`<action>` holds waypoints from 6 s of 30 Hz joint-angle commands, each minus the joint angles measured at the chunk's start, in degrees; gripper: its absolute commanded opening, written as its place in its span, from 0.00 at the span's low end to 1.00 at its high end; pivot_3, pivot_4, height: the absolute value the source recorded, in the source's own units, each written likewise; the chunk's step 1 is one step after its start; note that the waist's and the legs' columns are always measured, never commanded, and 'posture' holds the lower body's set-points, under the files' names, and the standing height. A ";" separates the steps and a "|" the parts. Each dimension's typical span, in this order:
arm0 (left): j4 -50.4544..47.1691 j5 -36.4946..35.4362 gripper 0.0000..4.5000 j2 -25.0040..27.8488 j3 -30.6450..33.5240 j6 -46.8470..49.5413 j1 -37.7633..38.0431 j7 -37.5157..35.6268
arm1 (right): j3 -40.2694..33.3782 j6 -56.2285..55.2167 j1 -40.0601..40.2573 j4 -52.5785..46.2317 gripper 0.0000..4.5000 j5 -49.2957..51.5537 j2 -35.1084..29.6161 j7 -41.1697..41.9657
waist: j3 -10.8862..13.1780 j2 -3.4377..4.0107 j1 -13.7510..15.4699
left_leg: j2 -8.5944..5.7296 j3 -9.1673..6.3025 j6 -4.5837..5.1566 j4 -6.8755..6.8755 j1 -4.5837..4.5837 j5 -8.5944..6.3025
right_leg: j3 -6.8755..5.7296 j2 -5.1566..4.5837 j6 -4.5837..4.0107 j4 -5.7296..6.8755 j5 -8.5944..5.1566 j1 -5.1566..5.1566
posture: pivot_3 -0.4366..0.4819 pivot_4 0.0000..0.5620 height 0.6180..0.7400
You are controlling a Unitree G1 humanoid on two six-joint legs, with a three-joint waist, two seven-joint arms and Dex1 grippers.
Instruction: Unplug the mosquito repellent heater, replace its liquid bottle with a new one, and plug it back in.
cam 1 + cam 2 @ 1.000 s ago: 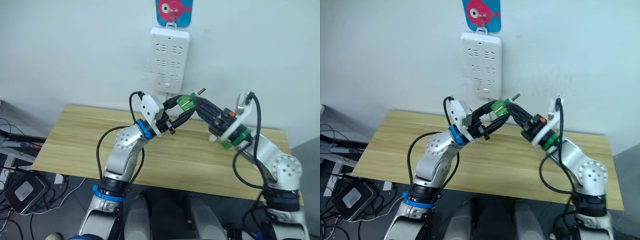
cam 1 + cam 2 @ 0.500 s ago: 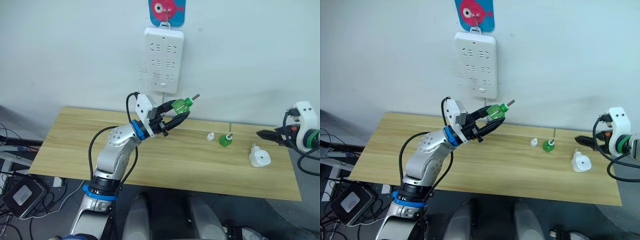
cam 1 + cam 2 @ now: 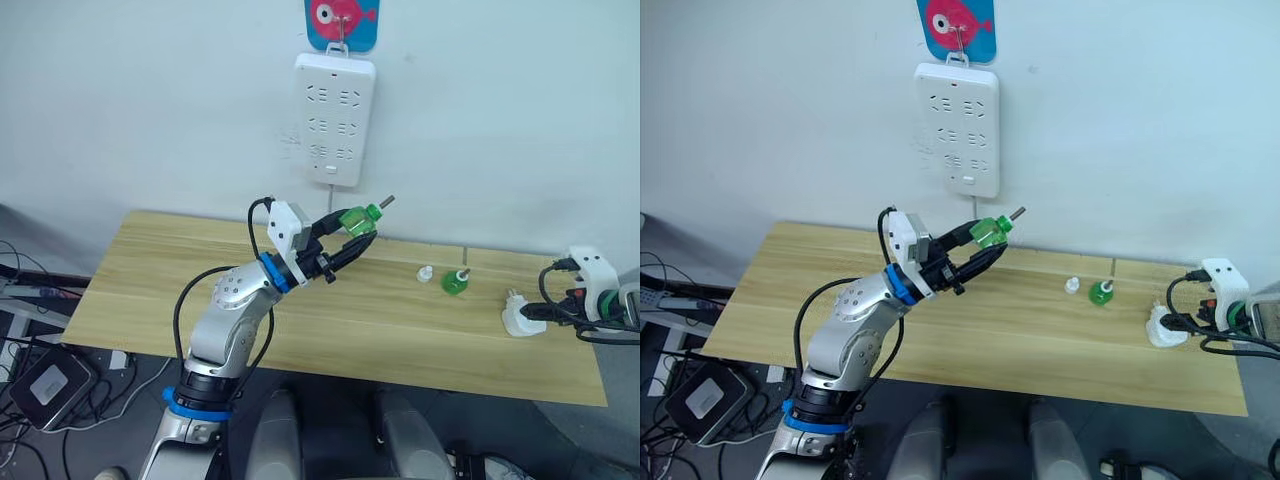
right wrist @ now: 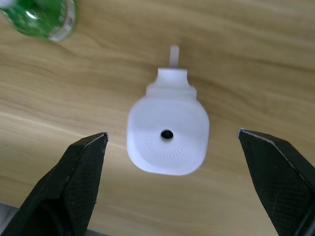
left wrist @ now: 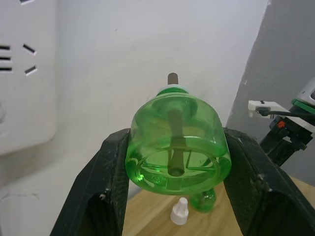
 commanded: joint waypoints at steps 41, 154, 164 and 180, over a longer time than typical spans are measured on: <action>-6.80 -0.67 0.51 1.20 -0.26 3.01 2.13 1.64 | -3.55 -7.66 -4.26 13.64 0.69 -18.72 9.62 10.20 | 0.93 0.03 1.01 | -0.02 0.00 -0.01 -0.07 -0.01 -0.01 | 0.00 0.00 0.01 -0.09 -0.01 0.00 | 0.51 0.65 1.00; 2.38 -8.59 0.51 0.27 -3.91 8.59 -13.95 -19.08 | -4.37 24.17 -21.46 0.19 0.66 78.14 -1.36 -8.91 | 1.88 0.58 1.09 | -0.07 -0.15 0.30 0.25 -0.78 -0.22 | -0.18 -0.05 0.06 -0.56 0.39 -0.24 | 0.47 0.56 1.00; 0.77 -9.47 0.51 0.61 -3.97 9.53 -13.42 -19.13 | -4.61 22.33 -23.15 3.57 0.66 78.14 -0.04 -12.11 | 1.88 0.58 1.03 | -0.07 -0.16 0.30 0.35 -0.77 -0.22 | -0.17 -0.05 0.06 -0.43 0.39 -0.24 | 0.47 0.56 1.00; 1.85 -8.74 0.51 0.41 -4.33 9.15 -13.66 -19.08 | -4.77 25.30 -24.27 2.70 0.66 78.14 0.71 -9.64 | 1.88 0.58 1.06 | -0.07 -0.17 0.31 0.52 -0.77 -0.22 | -0.17 -0.04 0.06 -0.29 0.38 -0.24 | 0.46 0.57 1.00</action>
